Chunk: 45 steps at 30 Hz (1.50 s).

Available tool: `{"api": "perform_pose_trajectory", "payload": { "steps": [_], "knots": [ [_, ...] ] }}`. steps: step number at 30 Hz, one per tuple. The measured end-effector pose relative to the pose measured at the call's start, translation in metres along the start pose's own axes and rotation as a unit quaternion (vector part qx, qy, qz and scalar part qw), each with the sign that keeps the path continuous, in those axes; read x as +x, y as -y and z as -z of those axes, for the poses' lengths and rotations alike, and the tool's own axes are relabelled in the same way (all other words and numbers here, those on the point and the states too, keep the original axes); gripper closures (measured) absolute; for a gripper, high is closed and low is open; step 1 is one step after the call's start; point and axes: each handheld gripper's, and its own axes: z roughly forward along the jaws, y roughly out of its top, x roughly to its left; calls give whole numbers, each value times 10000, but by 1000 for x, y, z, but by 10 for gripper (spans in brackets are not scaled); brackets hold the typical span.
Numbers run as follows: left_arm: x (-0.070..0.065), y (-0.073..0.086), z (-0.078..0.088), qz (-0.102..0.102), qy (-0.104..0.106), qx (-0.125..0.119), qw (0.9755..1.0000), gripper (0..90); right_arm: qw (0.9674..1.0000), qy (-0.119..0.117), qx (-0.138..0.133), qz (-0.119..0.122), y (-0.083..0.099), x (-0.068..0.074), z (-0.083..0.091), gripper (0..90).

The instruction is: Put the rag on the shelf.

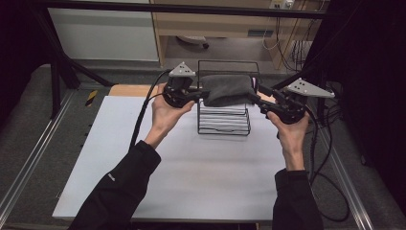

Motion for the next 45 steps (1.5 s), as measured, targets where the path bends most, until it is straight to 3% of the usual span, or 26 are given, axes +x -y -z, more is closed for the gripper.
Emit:
{"api": "perform_pose_trajectory", "payload": {
  "steps": [2,5,9,16,24,31,37,41,45],
  "knots": [
    [0,3,-4,-40,-72,83,9999,899,10000,-27,19,7,-2,1,-1,596],
    [0,9,-10,-54,-125,134,9998,899,9996,-58,258,-18,-1,1,-7,775],
    [2,15,-16,-38,-163,146,9998,899,9981,20,601,-136,10,-4,-17,887],
    [4,24,-30,32,-293,94,9995,899,9964,197,778,-267,35,-14,-29,900],
    [7,26,-32,119,-295,54,9995,897,9973,221,660,-255,43,-19,-32,860],
    [2,24,-16,140,-228,105,9996,747,9985,79,520,-146,33,-10,-21,700],
    [2,26,3,132,-294,239,9992,539,9983,58,561,-173,18,-1,-10,413],
    [5,31,20,190,-449,307,9983,414,9980,95,592,-202,12,3,-5,227],
    [9,44,35,240,-483,464,9975,313,9971,27,700,-288,11,5,0,120]
  ]
}}
